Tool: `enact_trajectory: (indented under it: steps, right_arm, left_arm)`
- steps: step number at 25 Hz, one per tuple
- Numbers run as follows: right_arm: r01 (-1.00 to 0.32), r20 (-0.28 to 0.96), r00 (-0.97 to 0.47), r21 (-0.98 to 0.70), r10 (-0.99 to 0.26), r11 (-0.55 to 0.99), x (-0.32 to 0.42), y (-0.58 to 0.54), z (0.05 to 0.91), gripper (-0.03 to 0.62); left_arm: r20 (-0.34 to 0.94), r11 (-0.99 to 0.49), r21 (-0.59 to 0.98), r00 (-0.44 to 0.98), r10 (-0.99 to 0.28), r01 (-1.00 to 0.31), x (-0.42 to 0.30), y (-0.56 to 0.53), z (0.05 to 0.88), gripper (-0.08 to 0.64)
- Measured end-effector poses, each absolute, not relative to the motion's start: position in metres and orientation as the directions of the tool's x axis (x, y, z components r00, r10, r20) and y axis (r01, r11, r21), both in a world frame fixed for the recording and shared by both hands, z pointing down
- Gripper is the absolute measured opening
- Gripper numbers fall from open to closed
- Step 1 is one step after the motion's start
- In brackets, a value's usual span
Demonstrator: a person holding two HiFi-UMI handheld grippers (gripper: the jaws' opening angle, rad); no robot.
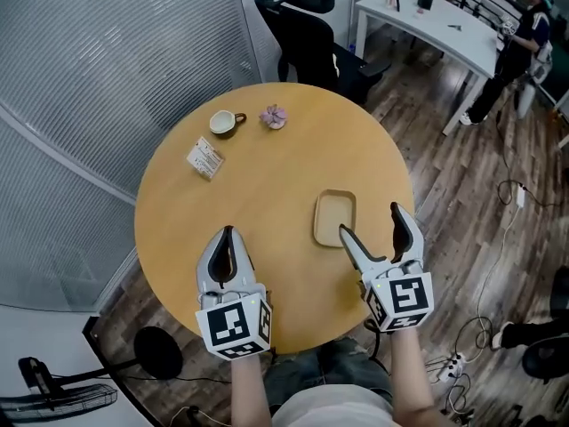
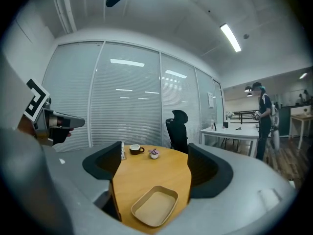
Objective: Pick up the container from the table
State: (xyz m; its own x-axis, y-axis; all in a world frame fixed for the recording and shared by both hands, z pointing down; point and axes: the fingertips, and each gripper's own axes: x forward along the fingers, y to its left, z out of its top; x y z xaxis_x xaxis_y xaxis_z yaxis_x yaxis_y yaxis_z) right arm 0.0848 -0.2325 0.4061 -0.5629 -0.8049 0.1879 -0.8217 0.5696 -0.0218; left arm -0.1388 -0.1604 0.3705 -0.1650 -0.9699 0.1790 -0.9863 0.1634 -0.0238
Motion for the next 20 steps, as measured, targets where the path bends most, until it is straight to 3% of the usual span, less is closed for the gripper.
enact_trajectory:
  steps: [14, 20]
  right_arm:
    - [-0.850, 0.340, -0.506, -0.041, -0.792, 0.526, 0.055, -0.261, 0.467, 0.442]
    - [-0.851, 0.450, -0.499, -0.091, -0.741, 0.517, 0.041, -0.259, 0.517, 0.409]
  left_arm:
    - [0.287, 0.066, 0.033, -0.053, -0.956, -0.997, -0.156, -0.215, 0.428, 0.000]
    - [0.335, 0.051, 0.058, -0.028, -0.942, -0.997, -0.157, -0.224, 0.457, 0.000]
